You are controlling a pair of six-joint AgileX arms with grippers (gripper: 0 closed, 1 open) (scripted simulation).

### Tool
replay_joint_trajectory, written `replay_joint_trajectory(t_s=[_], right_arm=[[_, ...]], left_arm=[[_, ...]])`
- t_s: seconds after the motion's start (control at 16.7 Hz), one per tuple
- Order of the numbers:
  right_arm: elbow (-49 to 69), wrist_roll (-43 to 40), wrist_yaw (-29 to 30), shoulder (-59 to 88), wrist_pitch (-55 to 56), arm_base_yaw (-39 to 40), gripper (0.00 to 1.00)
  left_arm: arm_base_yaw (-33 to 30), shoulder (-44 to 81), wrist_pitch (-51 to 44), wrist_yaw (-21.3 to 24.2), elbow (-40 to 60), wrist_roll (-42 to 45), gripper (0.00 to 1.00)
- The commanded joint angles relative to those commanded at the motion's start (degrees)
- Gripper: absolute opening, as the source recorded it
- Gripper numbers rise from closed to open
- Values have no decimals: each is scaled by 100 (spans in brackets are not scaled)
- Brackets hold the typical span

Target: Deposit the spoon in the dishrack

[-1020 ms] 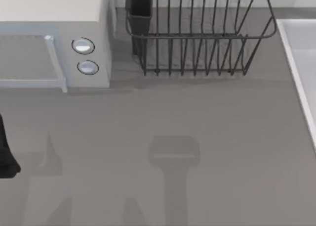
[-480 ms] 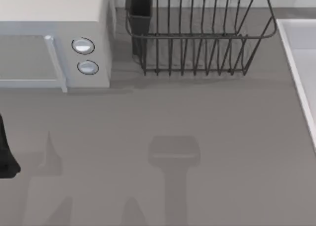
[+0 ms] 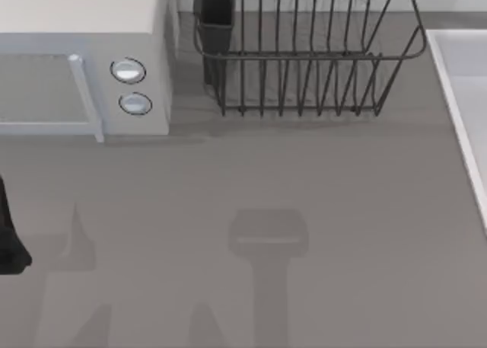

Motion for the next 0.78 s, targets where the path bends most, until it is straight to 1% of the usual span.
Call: replay_joint_trajectory(t_s=[0.12,0.3,0.6,0.78], right_arm=[[194,-20,-1,-32,-198,-33,0],[889,-69,2,-168,-951,-85,0],[2446,-119,6,-517,-3152,-105,0],[3260,-118,3,-742,-4188,-88,0]], left_arm=[[0,0,0,0,0,0,100],[0,0,0,0,0,0,100],[0,0,0,0,0,0,100],[0,0,0,0,0,0,100]])
